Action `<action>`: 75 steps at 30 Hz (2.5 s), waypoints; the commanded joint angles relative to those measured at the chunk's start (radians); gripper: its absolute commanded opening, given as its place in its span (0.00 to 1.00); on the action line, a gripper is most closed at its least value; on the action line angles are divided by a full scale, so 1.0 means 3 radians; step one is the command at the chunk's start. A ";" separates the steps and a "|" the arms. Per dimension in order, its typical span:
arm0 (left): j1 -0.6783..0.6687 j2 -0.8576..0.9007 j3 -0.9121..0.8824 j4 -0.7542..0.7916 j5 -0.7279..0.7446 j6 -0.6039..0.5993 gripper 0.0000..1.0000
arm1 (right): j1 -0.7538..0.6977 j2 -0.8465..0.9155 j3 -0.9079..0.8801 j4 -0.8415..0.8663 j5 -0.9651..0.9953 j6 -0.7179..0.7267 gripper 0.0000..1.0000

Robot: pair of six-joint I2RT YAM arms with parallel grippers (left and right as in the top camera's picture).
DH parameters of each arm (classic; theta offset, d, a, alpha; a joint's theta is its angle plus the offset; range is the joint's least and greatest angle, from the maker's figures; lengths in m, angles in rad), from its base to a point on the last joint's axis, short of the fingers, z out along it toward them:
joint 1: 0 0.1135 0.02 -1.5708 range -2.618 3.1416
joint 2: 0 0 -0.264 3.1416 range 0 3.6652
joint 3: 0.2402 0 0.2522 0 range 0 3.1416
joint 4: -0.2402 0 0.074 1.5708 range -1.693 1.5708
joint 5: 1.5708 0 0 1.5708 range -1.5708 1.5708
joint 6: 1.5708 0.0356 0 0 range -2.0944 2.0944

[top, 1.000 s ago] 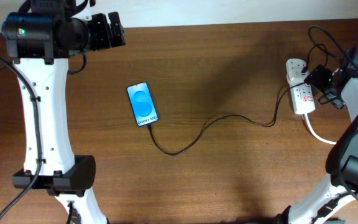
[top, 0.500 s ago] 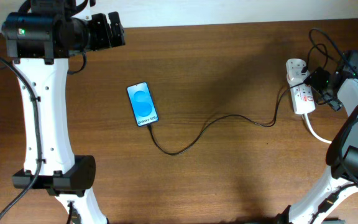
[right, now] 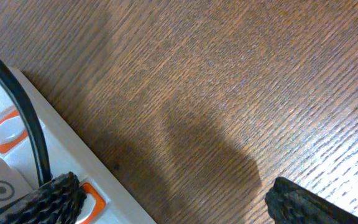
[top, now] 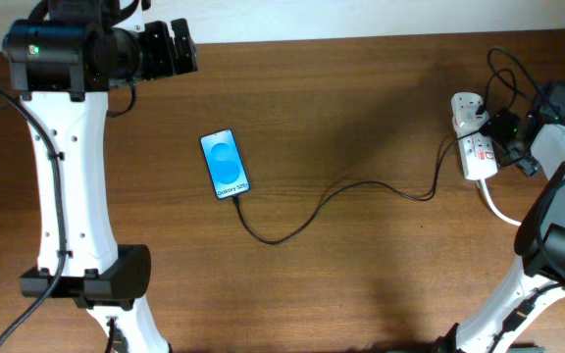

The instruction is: Plug charger to phone and switch on socket

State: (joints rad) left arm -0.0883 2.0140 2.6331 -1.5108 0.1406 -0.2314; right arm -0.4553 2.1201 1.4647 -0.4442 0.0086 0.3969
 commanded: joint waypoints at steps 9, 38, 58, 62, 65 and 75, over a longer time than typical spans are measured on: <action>0.0014 -0.0001 0.0011 0.0003 -0.0024 0.0006 0.99 | 0.0020 0.0102 0.0015 -0.0225 -0.0306 -0.0085 0.99; 0.0014 -0.0001 0.0011 0.0003 -0.0024 0.0006 0.99 | 0.0123 0.0107 0.0015 -0.0415 -0.0623 -0.0086 0.99; 0.0014 -0.0001 0.0011 0.0003 -0.0024 0.0006 0.99 | -0.0055 -0.1953 0.0436 -0.1247 -0.1890 -0.1044 0.98; 0.0014 -0.0001 0.0011 0.0003 -0.0024 0.0006 0.99 | 0.0487 -0.2440 0.0436 -0.1503 -0.1887 -0.1302 0.98; 0.0014 -0.0001 0.0011 0.0003 -0.0024 0.0006 0.99 | 0.0977 -0.2654 0.0436 -0.1784 -0.1888 -0.1439 0.99; 0.0014 -0.0001 0.0011 0.0003 -0.0024 0.0006 0.99 | 0.1691 -0.2688 0.0435 -0.2462 -0.1797 -0.1485 0.98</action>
State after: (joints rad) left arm -0.0883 2.0140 2.6331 -1.5105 0.1410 -0.2314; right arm 0.0467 1.3102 1.5867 -1.1805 -0.5514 -0.0349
